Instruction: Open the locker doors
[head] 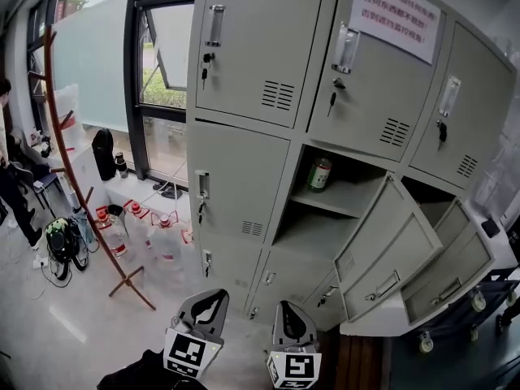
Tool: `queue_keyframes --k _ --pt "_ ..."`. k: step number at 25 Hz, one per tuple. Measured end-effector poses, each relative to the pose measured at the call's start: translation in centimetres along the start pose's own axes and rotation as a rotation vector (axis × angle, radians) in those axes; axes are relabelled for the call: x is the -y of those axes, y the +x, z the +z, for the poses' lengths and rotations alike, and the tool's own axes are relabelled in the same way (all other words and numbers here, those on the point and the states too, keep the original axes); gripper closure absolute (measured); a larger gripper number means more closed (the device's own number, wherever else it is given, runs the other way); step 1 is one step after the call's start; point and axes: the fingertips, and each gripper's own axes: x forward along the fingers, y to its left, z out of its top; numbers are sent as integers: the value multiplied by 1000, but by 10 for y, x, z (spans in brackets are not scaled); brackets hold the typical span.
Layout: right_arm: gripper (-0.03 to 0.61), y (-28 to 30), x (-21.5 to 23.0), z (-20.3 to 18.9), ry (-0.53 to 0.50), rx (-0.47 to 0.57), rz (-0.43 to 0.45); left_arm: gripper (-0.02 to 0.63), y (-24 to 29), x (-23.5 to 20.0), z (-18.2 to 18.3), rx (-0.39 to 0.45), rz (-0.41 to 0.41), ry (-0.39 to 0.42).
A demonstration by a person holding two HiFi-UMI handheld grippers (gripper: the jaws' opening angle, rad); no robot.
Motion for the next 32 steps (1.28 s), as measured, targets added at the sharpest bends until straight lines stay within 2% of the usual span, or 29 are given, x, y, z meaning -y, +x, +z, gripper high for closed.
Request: queue_keyframes --k 3,11,19,24,27,32 --pt "561 31 -24 9 -8 20 49 588 0 -33 0 24 40 5" --pt "561 130 -88 30 -31 39 134 588 11 -146 -5 6 115 -11" --pt "561 227 -128 43 -24 39 151 588 39 -245 -10 25 147 -18" --pt "561 274 -148 48 -31 41 143 588 49 -289 -16 1 131 -25" --pt "495 300 -159 49 -30 37 152 588 56 -312 -21 -3 117 -23" --pt "436 339 -169 51 -44 27 127 589 66 -342 -29 -6 92 -32"
